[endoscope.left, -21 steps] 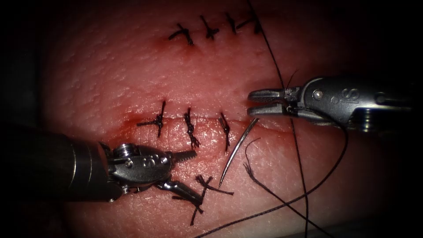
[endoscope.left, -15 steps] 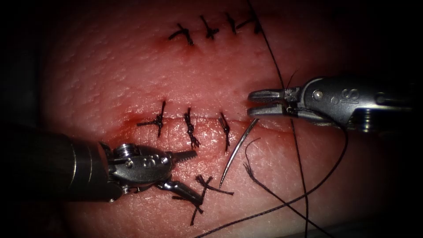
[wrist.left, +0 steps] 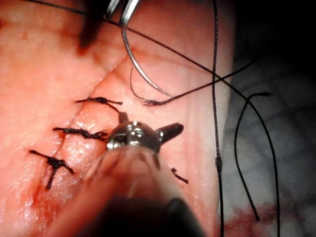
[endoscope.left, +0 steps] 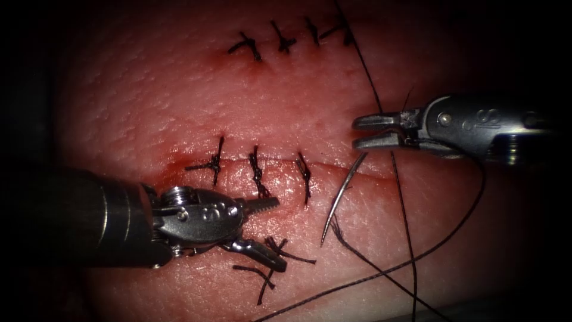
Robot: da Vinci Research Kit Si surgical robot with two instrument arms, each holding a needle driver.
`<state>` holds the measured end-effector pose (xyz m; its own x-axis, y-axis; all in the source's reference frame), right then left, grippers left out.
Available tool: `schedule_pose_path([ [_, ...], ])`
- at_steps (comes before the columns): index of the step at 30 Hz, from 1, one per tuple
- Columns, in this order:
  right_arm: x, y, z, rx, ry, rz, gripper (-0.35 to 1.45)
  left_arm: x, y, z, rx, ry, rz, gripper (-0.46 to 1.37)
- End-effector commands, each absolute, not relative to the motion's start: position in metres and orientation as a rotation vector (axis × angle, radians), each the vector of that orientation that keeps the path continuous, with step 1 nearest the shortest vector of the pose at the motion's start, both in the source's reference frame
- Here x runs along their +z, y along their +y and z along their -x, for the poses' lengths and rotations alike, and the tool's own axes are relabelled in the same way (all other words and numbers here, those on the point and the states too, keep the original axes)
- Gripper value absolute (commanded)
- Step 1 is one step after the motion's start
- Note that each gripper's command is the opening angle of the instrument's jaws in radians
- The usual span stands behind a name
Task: Wound Closure
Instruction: Insert needle into the flesh atop the incision using the right needle driver
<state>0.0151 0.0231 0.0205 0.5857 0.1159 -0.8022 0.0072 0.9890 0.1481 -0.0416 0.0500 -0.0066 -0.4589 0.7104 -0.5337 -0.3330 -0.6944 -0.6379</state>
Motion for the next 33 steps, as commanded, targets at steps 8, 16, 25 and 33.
schedule_pose_path([
  [8, 0.0212, 0.0243, -0.0135, 0.026, 0.927, -0.091, -0.35, -0.0063, 0.0510, 0.0435, 2.207, -0.562, 1.106, 0.18],
  [16, 0.0220, 0.0255, -0.0125, -0.015, 0.918, -0.058, -0.35, -0.0050, 0.0529, 0.0450, 2.232, -0.514, 1.171, 0.00],
  [25, 0.0221, 0.0259, -0.0122, -0.092, 0.876, -0.002, -0.35, -0.0024, 0.0538, 0.0456, 2.238, -0.504, 1.180, -0.02],
  [33, 0.0219, 0.0263, -0.0118, -0.109, 0.861, 0.017, -0.35, -0.0007, 0.0537, 0.0466, 2.237, -0.488, 1.178, -0.35],
])
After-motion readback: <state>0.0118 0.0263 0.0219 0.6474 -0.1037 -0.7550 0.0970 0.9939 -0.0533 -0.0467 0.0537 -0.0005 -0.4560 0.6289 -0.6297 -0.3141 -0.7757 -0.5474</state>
